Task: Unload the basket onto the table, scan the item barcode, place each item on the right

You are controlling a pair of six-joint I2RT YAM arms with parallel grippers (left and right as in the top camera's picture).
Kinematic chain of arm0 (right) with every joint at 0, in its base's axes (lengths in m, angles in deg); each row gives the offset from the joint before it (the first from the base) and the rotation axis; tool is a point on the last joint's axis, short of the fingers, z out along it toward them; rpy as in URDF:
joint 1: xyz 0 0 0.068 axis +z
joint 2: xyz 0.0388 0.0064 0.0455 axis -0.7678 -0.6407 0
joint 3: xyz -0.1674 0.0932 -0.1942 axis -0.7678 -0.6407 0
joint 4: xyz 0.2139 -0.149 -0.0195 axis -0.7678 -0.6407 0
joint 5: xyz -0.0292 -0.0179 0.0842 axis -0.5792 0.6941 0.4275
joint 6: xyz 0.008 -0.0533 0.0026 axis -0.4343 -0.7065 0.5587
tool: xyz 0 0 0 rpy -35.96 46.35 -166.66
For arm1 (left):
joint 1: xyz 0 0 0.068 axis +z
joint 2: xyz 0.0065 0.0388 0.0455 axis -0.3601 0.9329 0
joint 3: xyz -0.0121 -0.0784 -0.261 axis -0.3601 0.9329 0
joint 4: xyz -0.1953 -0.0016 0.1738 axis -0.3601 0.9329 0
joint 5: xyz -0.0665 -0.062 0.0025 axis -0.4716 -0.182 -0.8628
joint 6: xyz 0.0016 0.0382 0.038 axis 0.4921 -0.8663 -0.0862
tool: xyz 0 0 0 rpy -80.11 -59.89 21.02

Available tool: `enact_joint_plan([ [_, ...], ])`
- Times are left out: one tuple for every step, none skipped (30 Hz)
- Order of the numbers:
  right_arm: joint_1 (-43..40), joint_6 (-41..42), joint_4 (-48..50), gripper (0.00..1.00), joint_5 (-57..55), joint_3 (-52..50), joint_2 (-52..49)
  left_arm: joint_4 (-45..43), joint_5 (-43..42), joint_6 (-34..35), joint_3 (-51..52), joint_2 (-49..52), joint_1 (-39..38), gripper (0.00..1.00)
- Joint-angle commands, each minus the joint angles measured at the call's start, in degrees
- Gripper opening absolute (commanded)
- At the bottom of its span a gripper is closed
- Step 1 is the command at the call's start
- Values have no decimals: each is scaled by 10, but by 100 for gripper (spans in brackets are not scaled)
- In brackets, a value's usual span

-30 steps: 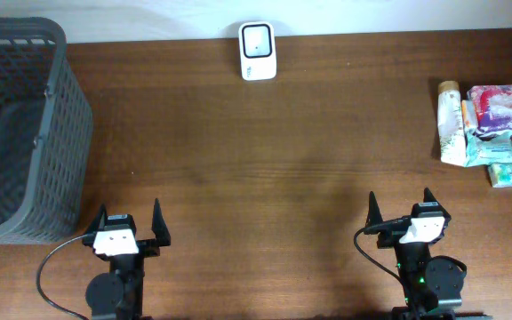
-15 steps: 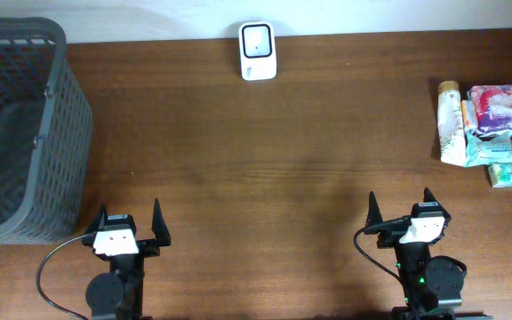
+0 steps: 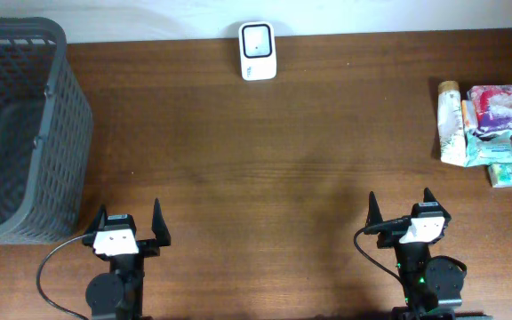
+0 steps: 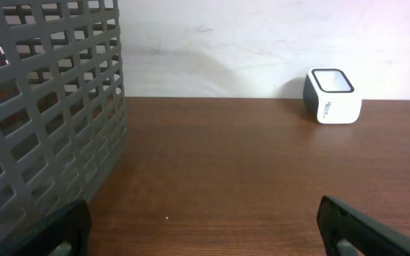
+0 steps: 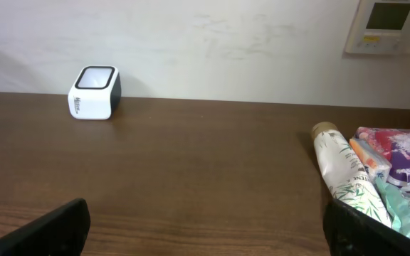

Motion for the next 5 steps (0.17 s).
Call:
enact_joint_plan([
  [3, 0, -1, 99, -7, -5, 5, 1, -6, -9, 3, -4, -2, 99],
  [3, 0, -1, 99, -7, -5, 5, 1, -6, -9, 3, -4, -2, 99],
  [3, 0, -1, 99, -7, -5, 5, 1, -6, -9, 3, -4, -2, 99],
  [3, 0, -1, 99, -7, -5, 5, 1, -6, -9, 3, -4, -2, 99],
  [3, 0, -1, 99, -7, -5, 5, 1, -6, -9, 3, -4, -2, 99],
])
